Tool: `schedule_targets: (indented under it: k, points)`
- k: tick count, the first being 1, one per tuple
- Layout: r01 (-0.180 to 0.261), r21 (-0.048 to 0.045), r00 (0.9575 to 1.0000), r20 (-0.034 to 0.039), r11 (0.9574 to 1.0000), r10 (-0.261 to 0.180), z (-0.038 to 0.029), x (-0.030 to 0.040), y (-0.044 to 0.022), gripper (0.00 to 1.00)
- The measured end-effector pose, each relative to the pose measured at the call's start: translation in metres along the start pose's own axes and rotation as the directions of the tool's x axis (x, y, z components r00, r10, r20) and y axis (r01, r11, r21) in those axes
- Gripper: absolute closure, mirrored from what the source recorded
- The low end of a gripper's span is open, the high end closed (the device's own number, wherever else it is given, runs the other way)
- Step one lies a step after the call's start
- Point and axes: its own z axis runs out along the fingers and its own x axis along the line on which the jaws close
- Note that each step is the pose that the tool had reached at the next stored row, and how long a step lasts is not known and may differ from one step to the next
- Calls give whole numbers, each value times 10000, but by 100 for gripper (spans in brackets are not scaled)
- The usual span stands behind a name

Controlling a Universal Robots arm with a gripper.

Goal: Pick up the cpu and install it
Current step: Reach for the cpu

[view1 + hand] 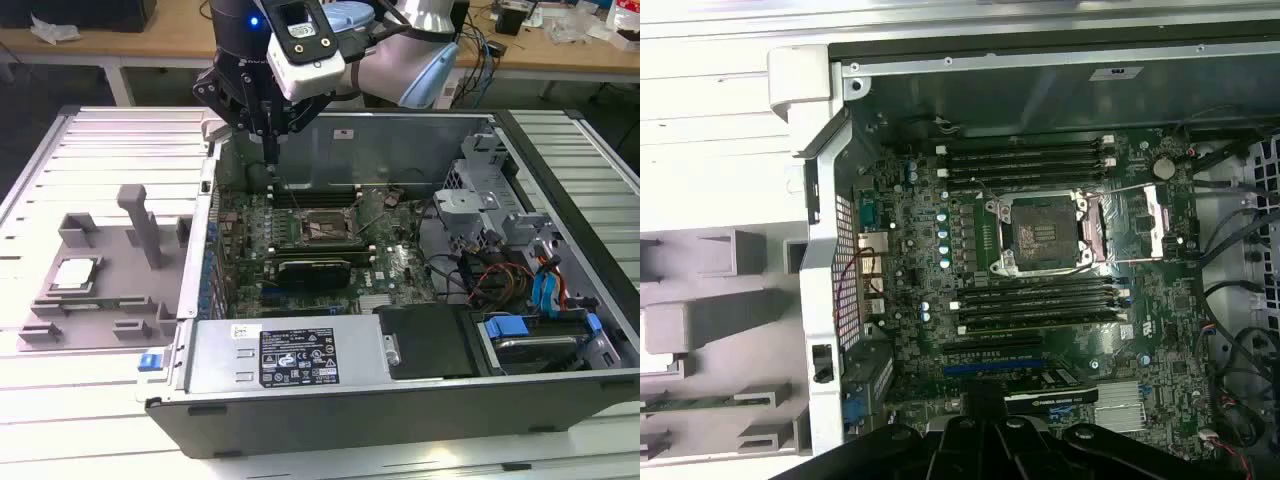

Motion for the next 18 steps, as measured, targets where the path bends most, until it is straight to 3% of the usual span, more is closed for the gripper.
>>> schedule_targets:
  k: [11,18]
  points:
    - [1,1,10000,0,10000,-1,-1,13,-1,89]
    - [0,1,10000,1,10000,0,-3,109,-8,89]
